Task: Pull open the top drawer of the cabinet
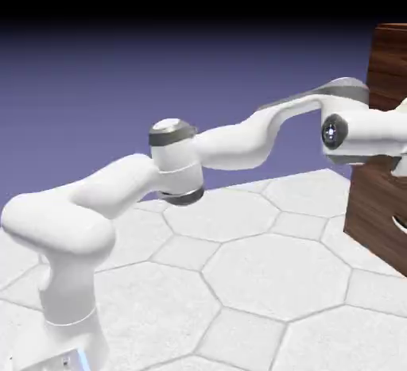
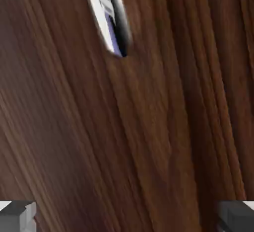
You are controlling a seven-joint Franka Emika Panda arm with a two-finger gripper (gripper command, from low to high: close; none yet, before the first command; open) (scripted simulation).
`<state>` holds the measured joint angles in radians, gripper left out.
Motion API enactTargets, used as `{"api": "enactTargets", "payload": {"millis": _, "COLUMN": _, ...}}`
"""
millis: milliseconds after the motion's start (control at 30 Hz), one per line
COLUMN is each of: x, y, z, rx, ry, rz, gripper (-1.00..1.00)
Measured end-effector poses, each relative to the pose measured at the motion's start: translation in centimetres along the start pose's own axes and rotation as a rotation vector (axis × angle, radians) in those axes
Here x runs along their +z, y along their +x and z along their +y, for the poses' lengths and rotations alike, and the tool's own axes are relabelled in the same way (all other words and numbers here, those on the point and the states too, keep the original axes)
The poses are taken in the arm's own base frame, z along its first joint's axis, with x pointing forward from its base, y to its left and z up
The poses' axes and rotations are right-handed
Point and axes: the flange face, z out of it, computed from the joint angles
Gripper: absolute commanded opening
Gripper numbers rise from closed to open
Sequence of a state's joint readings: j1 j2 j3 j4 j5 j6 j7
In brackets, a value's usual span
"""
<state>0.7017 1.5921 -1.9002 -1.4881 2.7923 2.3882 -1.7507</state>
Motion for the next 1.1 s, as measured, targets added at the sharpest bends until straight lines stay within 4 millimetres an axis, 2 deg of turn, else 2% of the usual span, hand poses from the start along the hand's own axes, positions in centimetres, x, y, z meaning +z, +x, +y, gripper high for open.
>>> {"api": "enactTargets", "payload": {"millis": 67, "x": 1.2, "y": 2.9, "z": -3.7, "rx": -0.096, "ry": 0.057, "rz": 0.077, "gripper": 1.0}}
{"api": "enactTargets", "payload": {"millis": 100, "x": 1.2, "y": 2.9, "z": -3.7, "rx": -0.096, "ry": 0.057, "rz": 0.077, "gripper": 1.0}}
{"api": "enactTargets", "payload": {"millis": 400, "x": 6.0, "y": 3.2, "z": -4.0, "rx": -0.096, "ry": 0.057, "rz": 0.076, "gripper": 1.0}}
{"api": "enactTargets", "payload": {"millis": 433, "x": 6.2, "y": 3.2, "z": -4.0, "rx": -0.096, "ry": 0.057, "rz": 0.077, "gripper": -1.0}}
{"api": "enactTargets", "payload": {"millis": 500, "x": 6.2, "y": 3.2, "z": -4.0, "rx": -0.096, "ry": 0.057, "rz": 0.077, "gripper": -1.0}}
{"api": "enactTargets", "payload": {"millis": 700, "x": 3.2, "y": 3.0, "z": -3.8, "rx": -0.096, "ry": 0.058, "rz": 0.075, "gripper": -1.0}}
{"api": "enactTargets", "payload": {"millis": 1100, "x": -4.9, "y": 2.4, "z": -3.4, "rx": -0.096, "ry": 0.058, "rz": 0.074, "gripper": -1.0}}
